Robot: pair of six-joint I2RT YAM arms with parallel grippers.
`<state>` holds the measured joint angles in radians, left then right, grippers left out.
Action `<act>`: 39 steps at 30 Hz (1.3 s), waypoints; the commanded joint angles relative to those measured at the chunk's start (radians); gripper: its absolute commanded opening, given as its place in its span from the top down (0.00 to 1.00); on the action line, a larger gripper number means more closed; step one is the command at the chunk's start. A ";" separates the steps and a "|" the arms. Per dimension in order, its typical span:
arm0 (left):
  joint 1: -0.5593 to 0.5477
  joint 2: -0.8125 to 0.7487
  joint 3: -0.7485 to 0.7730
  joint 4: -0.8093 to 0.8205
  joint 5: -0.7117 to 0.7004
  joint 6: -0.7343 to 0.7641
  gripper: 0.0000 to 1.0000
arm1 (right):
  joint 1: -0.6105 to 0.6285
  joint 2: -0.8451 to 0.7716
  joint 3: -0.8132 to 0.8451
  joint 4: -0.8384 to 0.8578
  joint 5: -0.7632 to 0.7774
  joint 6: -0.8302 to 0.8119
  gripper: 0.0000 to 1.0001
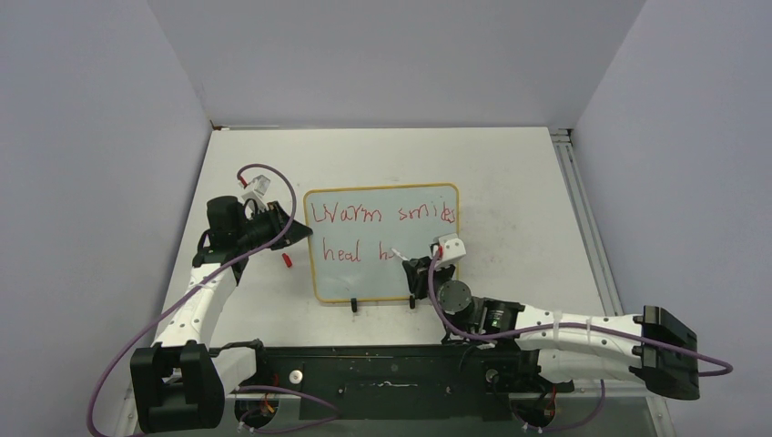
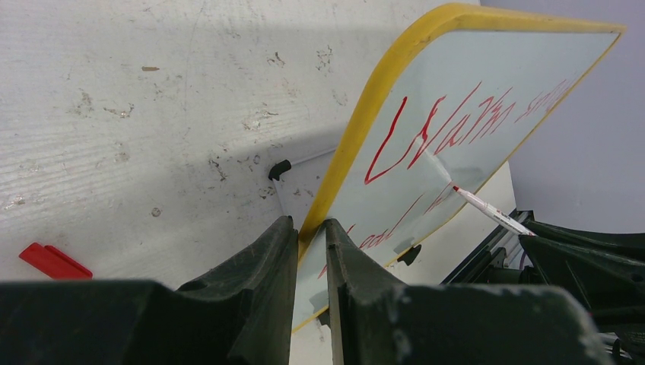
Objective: Write a sentence on the whiteboard
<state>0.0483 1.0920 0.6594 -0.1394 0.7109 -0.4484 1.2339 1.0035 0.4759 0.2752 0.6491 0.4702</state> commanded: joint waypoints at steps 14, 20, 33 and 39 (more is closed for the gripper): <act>-0.005 -0.006 0.054 0.009 0.001 0.016 0.81 | 0.006 0.010 -0.007 -0.003 -0.018 0.072 0.95; -0.005 -0.008 0.054 0.008 0.001 0.016 0.81 | 0.026 -0.015 -0.032 -0.037 0.004 0.112 0.95; -0.005 -0.014 0.051 0.007 -0.001 0.017 0.81 | 0.039 -0.039 -0.016 -0.099 0.078 0.118 0.95; -0.005 -0.012 0.051 0.006 -0.002 0.017 0.82 | 0.039 -0.065 -0.006 -0.061 0.050 0.073 0.95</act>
<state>0.0471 1.0920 0.6666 -0.1497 0.7074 -0.4473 1.2713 0.9756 0.4450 0.1986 0.6689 0.5835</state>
